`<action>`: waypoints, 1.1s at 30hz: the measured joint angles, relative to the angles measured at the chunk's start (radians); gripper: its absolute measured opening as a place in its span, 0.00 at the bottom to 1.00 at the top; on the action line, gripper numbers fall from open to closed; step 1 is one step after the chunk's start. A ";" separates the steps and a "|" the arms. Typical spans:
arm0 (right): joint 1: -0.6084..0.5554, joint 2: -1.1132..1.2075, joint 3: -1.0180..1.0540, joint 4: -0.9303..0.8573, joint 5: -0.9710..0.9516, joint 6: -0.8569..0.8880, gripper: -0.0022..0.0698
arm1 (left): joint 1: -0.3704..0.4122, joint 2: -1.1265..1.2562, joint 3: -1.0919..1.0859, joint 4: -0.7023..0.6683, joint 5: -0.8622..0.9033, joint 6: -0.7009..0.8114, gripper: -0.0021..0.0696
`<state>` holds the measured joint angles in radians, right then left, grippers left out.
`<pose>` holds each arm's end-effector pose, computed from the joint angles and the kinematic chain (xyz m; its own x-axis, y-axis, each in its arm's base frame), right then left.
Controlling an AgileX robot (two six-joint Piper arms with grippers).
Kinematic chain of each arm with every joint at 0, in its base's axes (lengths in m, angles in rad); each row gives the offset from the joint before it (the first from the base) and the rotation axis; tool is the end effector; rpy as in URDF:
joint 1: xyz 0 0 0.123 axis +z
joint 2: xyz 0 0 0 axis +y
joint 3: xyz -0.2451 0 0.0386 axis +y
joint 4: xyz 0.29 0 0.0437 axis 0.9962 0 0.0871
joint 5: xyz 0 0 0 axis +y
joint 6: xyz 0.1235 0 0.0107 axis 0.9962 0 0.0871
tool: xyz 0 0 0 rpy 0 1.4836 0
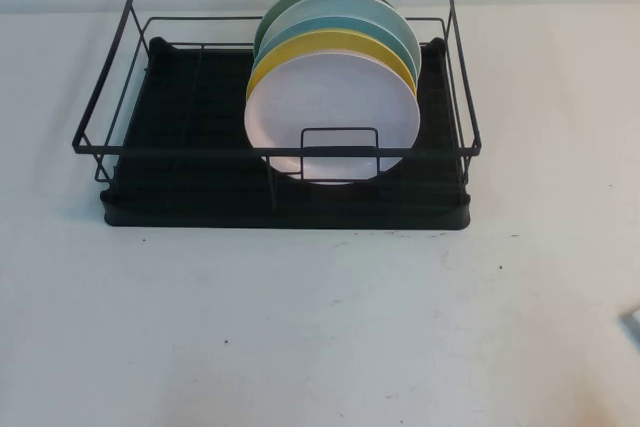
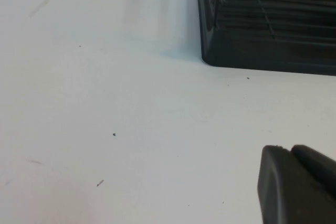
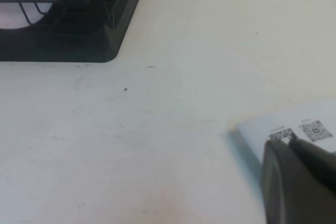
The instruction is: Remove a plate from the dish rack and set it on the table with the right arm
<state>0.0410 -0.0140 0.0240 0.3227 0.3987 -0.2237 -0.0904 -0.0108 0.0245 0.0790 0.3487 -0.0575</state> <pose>0.1614 0.0219 0.1622 -0.3091 0.0620 -0.9490 -0.1352 0.9849 0.1084 0.1640 -0.0115 0.1650 -0.2686 0.0412 -0.9624 0.0689 0.9973 0.0234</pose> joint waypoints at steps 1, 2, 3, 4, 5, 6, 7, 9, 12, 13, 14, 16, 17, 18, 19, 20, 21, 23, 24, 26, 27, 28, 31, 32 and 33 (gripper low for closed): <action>0.000 0.000 0.000 0.000 0.000 0.000 0.00 | 0.000 0.000 0.000 0.000 0.000 0.000 0.02; 0.000 0.000 0.000 0.015 -0.004 0.000 0.00 | 0.000 0.000 0.000 0.000 0.000 0.000 0.02; 0.000 0.000 0.002 0.030 -0.011 0.000 0.00 | 0.000 0.000 0.000 0.000 0.000 0.000 0.02; 0.000 0.000 0.002 0.054 -0.020 0.000 0.00 | 0.000 0.000 0.000 0.000 0.000 0.000 0.02; 0.000 0.000 0.005 0.084 -0.032 0.000 0.00 | 0.000 0.000 0.000 0.000 0.000 0.000 0.02; 0.000 0.000 0.005 0.114 -0.042 0.000 0.00 | 0.000 0.000 0.000 0.000 0.000 0.000 0.02; 0.000 0.000 0.005 0.155 -0.053 0.000 0.00 | 0.000 0.000 0.000 0.000 0.000 0.000 0.02; 0.000 0.000 0.005 0.239 -0.088 0.000 0.00 | 0.000 0.000 0.000 0.000 0.000 0.000 0.02; 0.000 0.000 0.005 0.362 -0.148 0.000 0.00 | 0.000 0.000 0.000 0.000 0.000 0.000 0.02; 0.000 0.000 0.005 0.409 -0.167 0.000 0.00 | 0.000 0.000 0.000 0.000 0.000 0.000 0.02; 0.000 0.000 0.005 0.455 -0.182 0.000 0.00 | 0.000 0.000 0.000 0.000 0.000 0.000 0.02; 0.000 0.000 0.005 0.513 -0.199 0.000 0.00 | 0.000 0.000 0.000 0.000 0.000 0.000 0.02; 0.000 0.000 0.005 0.530 -0.208 0.000 0.00 | 0.000 0.000 0.000 0.000 0.000 0.000 0.02; 0.000 0.000 0.005 0.541 -0.211 0.000 0.00 | 0.000 0.000 0.000 0.000 0.000 0.000 0.02; 0.000 0.000 0.005 0.550 -0.218 0.000 0.00 | 0.000 0.000 0.000 0.000 0.000 0.000 0.02; 0.000 0.000 0.005 0.568 -0.221 0.000 0.00 | 0.000 0.000 0.000 0.000 0.000 0.000 0.02; 0.000 0.000 0.005 0.588 -0.226 0.000 0.00 | 0.000 0.000 0.000 0.000 0.000 0.000 0.02; 0.000 0.000 0.005 0.661 -0.232 0.000 0.00 | 0.000 0.000 0.000 0.000 0.000 0.000 0.02; 0.000 0.000 0.005 0.694 -0.234 0.000 0.00 | 0.000 0.000 0.000 0.000 0.000 0.000 0.02; 0.000 0.006 0.005 0.776 -0.242 0.000 0.00 | 0.000 0.000 0.000 0.000 0.000 0.000 0.02; 0.000 0.019 0.005 0.797 -0.242 0.000 0.00 | 0.000 0.000 0.000 0.000 0.000 0.000 0.02; 0.000 0.046 0.005 0.813 -0.238 0.000 0.00 | 0.000 0.000 0.000 0.000 0.000 0.000 0.02; 0.000 0.172 -0.029 0.828 -0.190 -0.043 0.00 | 0.000 0.000 0.000 0.000 0.000 0.000 0.02; 0.000 0.222 -0.052 0.828 -0.168 -0.071 0.00 | 0.000 0.000 0.000 0.000 0.000 0.000 0.02; 0.000 0.264 -0.080 0.828 -0.144 -0.102 0.00 | 0.000 0.000 0.000 0.000 0.000 0.000 0.02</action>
<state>0.0410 0.2502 -0.0557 1.1511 0.2543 -0.3259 -0.0904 -0.0108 0.0245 0.0790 0.3487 -0.0575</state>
